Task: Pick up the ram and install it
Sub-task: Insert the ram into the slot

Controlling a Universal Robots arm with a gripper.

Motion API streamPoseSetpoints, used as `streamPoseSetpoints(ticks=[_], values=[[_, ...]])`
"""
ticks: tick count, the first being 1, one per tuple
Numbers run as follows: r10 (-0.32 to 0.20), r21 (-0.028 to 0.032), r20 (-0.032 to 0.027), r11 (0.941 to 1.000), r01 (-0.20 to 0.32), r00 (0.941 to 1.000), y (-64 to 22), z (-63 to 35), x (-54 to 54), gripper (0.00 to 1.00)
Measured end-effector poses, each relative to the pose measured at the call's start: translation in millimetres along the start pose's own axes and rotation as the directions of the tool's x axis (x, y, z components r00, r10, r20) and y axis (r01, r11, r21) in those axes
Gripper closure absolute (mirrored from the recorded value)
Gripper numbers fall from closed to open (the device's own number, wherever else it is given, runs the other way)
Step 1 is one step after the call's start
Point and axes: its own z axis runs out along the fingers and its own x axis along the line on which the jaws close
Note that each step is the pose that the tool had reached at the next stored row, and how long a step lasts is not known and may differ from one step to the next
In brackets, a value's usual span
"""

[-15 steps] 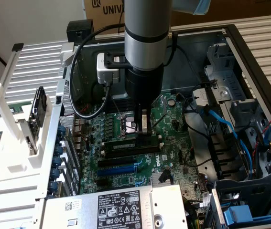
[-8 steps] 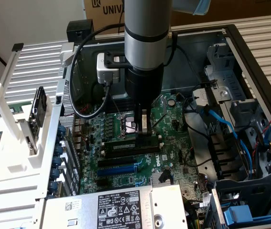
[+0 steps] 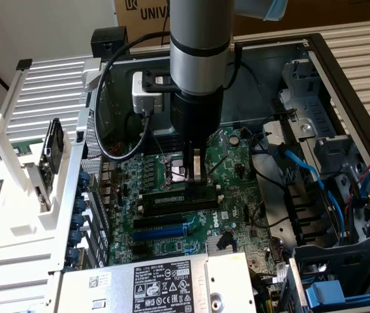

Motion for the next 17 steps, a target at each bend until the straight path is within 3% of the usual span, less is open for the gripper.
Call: streamPoseSetpoints(ticks=[17], values=[[0.001,0.0,-0.0013,1.0,-0.001,1.0,-0.1,1.2,-1.1,0.88]])
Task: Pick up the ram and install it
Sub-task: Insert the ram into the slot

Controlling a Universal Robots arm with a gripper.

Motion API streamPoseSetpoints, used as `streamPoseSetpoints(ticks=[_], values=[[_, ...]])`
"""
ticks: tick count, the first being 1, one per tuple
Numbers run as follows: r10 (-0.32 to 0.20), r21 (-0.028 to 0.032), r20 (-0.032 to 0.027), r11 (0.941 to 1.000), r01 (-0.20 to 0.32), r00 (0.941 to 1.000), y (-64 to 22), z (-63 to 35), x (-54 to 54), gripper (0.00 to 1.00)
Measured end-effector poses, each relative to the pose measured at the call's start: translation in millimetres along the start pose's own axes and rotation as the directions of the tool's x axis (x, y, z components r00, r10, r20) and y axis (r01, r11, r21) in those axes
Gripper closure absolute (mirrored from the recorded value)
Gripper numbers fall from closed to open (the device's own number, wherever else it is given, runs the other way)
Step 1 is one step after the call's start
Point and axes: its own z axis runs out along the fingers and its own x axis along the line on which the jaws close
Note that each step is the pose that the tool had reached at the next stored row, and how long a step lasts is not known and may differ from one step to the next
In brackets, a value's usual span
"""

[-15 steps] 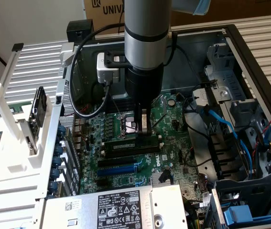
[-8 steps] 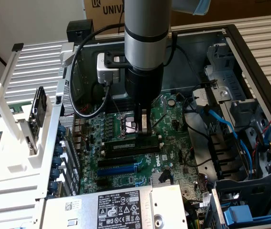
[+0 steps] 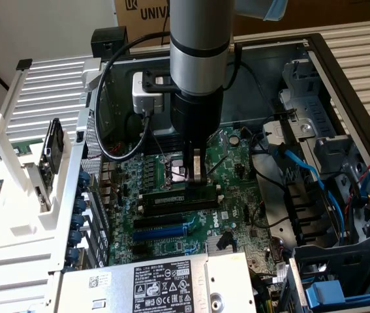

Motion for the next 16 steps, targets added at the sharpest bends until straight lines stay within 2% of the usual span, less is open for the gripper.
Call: streamPoseSetpoints(ticks=[6,16], values=[[0.002,0.0003,-0.0065,1.0,-0.002,1.0,0.2,-1.9,0.0,0.88],[0.002,0.0003,-0.0092,1.0,-0.002,1.0,0.2,-1.5,-1.7,0.88]])
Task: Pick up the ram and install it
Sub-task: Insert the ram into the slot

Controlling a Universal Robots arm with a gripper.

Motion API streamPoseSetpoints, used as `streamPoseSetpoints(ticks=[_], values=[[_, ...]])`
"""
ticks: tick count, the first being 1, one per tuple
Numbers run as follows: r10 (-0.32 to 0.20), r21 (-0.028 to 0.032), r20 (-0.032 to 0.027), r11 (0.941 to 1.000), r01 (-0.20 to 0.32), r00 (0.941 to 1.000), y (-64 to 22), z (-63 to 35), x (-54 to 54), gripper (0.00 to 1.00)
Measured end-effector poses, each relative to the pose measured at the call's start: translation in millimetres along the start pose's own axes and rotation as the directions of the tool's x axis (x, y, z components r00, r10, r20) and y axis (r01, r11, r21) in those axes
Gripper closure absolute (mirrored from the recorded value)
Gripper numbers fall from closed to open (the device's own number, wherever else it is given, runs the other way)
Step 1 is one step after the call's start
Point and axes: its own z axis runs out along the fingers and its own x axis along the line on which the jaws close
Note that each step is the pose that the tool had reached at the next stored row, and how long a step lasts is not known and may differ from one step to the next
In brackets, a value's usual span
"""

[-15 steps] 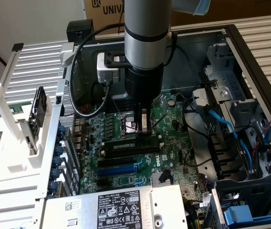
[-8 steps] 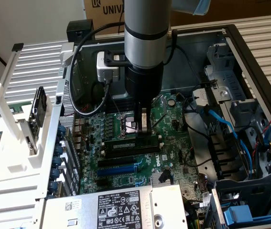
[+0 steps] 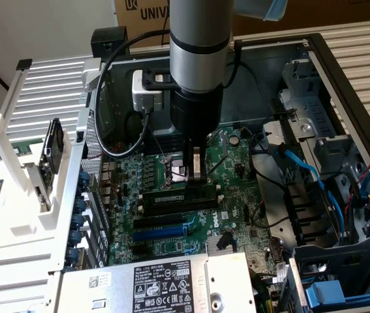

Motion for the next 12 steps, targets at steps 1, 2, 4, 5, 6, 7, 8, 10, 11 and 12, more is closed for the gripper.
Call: streamPoseSetpoints(ticks=[1,2,4,5,6,7,8,10,11,12], values=[[0.0,0.0001,-0.0003,1.0,0.0,1.0,0.0,0.0,0.0,0.88],[0.0,0.0001,-0.0006,1.0,0.0,1.0,0.0,0.0,0.0,0.88],[0.0,0.0001,-0.0011,1.0,0.0,1.0,-0.1,0.0,0.0,0.88],[0.0,0.0002,-0.0013,1.0,0.0,1.0,-0.2,0.1,0.0,0.88],[0.0,0.0003,-0.0016,1.0,0.0,1.0,-0.2,0.1,0.0,0.88],[0.0,0.0006,-0.002,1.0,0.0,1.0,-0.4,0.1,0.0,0.88],[0.0,0.0009,-0.0025,1.0,0.0,1.0,-0.5,0.0,0.0,0.88],[0.0,0.0015,-0.0034,1.0,0.0,1.0,-0.6,0.0,0.0,0.88],[0.0,0.0016,-0.0039,1.0,0.0,1.0,-0.5,0.0,0.0,0.88],[0.0,0.0016,-0.0044,1.0,0.0,1.0,-0.5,0.0,0.0,0.88]])
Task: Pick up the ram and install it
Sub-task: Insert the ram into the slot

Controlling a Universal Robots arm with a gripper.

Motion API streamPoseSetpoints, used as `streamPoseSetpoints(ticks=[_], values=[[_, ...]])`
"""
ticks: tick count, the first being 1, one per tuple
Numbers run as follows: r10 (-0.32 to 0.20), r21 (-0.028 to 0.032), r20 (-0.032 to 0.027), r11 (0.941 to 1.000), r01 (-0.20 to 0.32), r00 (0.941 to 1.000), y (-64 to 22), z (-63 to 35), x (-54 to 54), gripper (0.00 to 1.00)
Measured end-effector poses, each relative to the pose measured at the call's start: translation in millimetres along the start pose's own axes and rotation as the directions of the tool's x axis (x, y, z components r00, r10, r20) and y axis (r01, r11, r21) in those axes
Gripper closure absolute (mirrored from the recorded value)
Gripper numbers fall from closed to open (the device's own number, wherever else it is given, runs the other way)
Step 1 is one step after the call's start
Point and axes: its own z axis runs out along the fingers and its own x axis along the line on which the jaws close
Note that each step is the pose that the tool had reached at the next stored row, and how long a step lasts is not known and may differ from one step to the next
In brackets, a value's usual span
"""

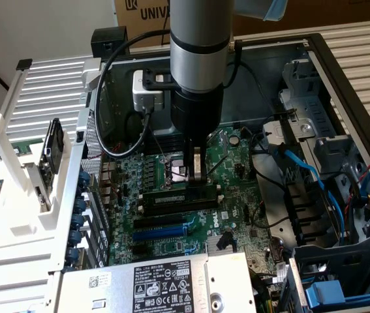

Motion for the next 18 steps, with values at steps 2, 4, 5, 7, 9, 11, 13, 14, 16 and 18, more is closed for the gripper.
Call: streamPoseSetpoints(ticks=[2,4,5,7,9,11,13,14,16,18], values=[[0.0,0.0,-0.0009,1.0,0.0,1.0,0.0,0.0,0.0,0.88],[0.0,0.0002,-0.0016,1.0,0.0,1.0,0.0,0.0,0.0,0.88],[0.0,0.0005,-0.002,1.0,0.0,1.0,0.0,0.0,0.0,0.88],[0.0,0.0015,-0.0028,1.0,0.0,1.0,0.0,0.0,0.0,0.88],[0.0,0.0027,-0.0035,1.0,0.0,1.0,0.0,0.0,0.0,0.88],[0.0,0.004,-0.0043,1.0,0.0,1.0,0.0,0.0,0.0,0.88],[0.0,0.005,-0.0048,1.0,0.0,1.0,0.0,0.0,0.0,0.88],[0.001,0.0053,-0.005,1.0,0.0,1.0,0.0,0.0,0.0,0.88],[0.001,0.0056,-0.005,1.0,-0.001,1.0,0.0,0.0,0.0,0.88],[0.001,0.0057,-0.0051,1.0,-0.001,1.0,0.3,0.1,-0.1,0.88]])
